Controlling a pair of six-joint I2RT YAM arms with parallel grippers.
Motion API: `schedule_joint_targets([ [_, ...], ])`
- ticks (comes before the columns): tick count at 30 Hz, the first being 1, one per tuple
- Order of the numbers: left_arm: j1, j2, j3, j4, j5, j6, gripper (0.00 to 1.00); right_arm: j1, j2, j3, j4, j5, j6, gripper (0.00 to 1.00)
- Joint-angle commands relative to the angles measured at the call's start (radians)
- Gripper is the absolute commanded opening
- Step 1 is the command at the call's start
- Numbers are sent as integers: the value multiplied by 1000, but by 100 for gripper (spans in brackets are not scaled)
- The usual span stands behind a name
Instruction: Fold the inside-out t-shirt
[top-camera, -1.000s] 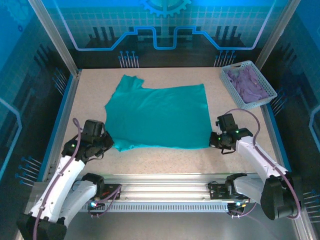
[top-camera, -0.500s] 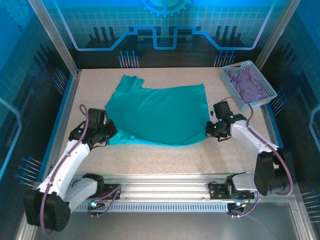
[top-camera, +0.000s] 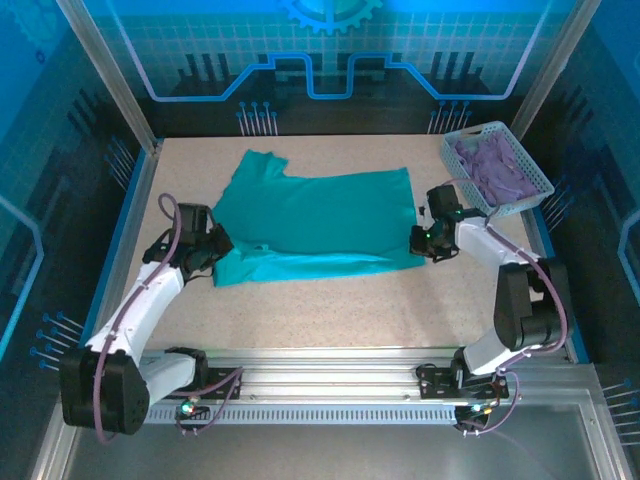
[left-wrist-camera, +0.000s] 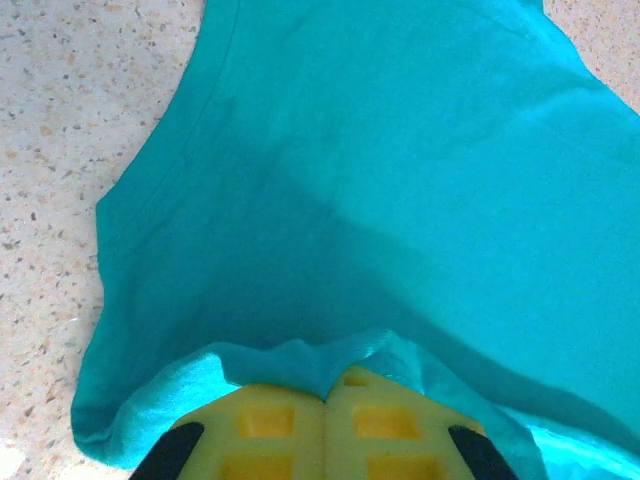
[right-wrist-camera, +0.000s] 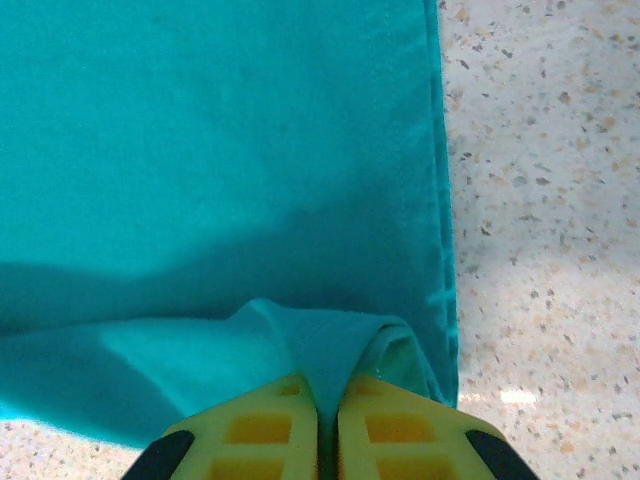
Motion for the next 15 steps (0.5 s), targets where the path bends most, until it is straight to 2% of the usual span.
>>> schedule_joint_targets([
  [1,14,44,38,58,-10,23,0,-11,43,41,18,-36,-13,11],
  [15,48,315,136,201,-21,42,0,-27,259,215,29,-5,-16,12],
])
